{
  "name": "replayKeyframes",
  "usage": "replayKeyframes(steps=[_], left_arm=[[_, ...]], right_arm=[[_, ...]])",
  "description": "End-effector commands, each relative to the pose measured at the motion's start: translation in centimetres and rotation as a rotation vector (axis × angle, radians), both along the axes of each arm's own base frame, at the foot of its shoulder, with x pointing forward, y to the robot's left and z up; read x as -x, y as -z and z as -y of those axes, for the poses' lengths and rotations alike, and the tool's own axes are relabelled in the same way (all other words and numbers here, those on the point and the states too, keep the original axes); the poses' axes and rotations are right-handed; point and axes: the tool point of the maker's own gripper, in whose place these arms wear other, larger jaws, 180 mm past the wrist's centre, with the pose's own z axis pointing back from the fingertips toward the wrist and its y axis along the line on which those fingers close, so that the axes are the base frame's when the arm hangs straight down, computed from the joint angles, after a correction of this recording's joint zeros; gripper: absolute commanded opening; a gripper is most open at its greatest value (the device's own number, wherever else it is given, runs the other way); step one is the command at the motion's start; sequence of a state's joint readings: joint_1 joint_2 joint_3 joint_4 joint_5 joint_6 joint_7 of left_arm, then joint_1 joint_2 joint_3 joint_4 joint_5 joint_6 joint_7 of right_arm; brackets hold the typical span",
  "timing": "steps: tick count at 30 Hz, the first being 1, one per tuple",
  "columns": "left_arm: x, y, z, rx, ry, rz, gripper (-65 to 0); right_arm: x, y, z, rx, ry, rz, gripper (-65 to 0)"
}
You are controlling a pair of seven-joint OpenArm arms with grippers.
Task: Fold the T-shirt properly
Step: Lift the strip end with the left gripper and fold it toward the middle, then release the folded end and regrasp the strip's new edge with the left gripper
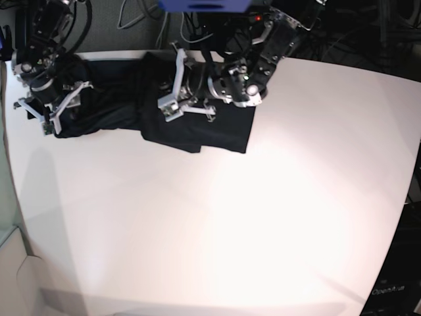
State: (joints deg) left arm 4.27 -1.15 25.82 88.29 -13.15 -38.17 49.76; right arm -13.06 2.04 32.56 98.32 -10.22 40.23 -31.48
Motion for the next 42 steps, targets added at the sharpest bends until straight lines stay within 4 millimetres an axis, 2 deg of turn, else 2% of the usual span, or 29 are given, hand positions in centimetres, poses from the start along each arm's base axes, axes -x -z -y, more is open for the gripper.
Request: replayKeyframes(steps=[1, 8, 14, 17, 20, 23, 25, 27, 32, 36, 42], left_arm=[[-0.6, -1.6, 0.9, 0.050, 0.010, 0.038, -61.3], [0.0, -2.3, 0.7, 0.017, 0.131, 0.112, -61.3], [-0.9, -6.0, 0.1, 0.122, 0.133, 0.147, -61.3], [-3.5, -8.3, -1.6, 0.200, 0.046, 0.146, -61.3], [-7.5, -8.6, -5.5, 0.201, -0.115, 0.154, -61.3], [-10.3, -7.0, -9.7, 0.168, -0.269, 0.125, -61.3], [-10.8, -5.0, -11.6, 0.117, -0.311, 0.086, -61.3], [-10.7, -2.9, -12.7, 0.064, -0.327, 0.048, -61.3], [-10.2, -0.1, -13.7, -0.023, -0.337, 0.017, -61.3], [-9.7, 1.5, -13.1, -0.055, -0.337, -0.015, -61.3], [-9.2, 4.2, -12.6, -0.107, -0.346, -0.036, -61.3]], right_arm=[[-1.0, -1.4, 0.3, 0.011, -0.005, 0.054, -33.1], [-1.0, -1.5, 0.4, 0.014, -0.006, 0.056, -33.1], [-1.1, -1.5, 0.4, 0.013, -0.006, 0.059, -33.1], [-1.1, -1.5, 0.3, 0.012, -0.007, 0.057, -33.1], [-1.2, -1.5, 0.3, 0.012, -0.007, 0.059, -33.1], [-1.3, -1.6, 0.4, 0.013, -0.004, 0.062, -33.1], [-1.6, -1.8, 0.4, 0.012, -0.002, 0.071, -33.1], [-1.6, -1.8, 0.4, 0.012, -0.002, 0.071, -33.2], [-1.7, -1.9, 0.5, 0.013, -0.003, 0.074, -33.1], [-2.1, -2.3, 0.8, 0.020, 0.006, 0.083, -32.9], [-1.9, -3.7, 4.0, 0.046, 0.102, 0.123, -32.0]])
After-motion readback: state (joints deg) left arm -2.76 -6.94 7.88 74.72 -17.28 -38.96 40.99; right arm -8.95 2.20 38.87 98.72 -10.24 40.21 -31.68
